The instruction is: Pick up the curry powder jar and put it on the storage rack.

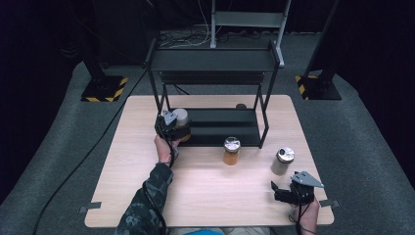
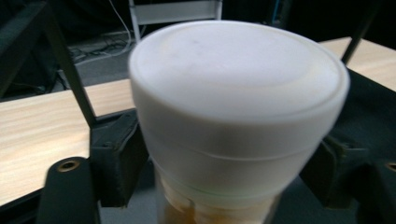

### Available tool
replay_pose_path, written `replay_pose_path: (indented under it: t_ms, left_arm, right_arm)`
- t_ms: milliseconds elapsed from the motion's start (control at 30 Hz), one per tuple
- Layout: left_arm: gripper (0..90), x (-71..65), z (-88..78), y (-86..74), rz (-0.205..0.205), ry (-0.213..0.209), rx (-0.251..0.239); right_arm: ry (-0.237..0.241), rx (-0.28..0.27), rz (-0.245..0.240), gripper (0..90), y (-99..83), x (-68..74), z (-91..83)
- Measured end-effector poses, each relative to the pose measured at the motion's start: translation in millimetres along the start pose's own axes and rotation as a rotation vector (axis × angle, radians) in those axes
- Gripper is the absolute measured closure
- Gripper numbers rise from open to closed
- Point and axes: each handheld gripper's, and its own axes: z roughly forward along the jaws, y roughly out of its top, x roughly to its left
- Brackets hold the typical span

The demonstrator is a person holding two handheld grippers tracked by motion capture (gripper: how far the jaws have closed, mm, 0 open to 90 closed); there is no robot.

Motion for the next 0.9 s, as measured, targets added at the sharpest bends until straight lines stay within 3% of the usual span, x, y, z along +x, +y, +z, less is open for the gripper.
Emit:
replay_pose_path:
  t_ms: [133,200,900]
  left_arm:
    - [7.5,-3.7,-3.8,8.1,0.017,-0.022,0.027]
    - [7.2,-3.9,-7.0,11.5,0.014,-0.028,0.033]
    - [0.1,-19.4,-31.5,22.1,0.133,-0.032,0.102]
  right_arm:
    - [0.000,0.000,0.000,0.6,0.0,0.0,0.0]
    - [0.001,0.000,0.000,0.6,0.1,-0.1,0.1]
    - [-0.001,0.002,-0.002,0.6,0.5,0.4,0.3]
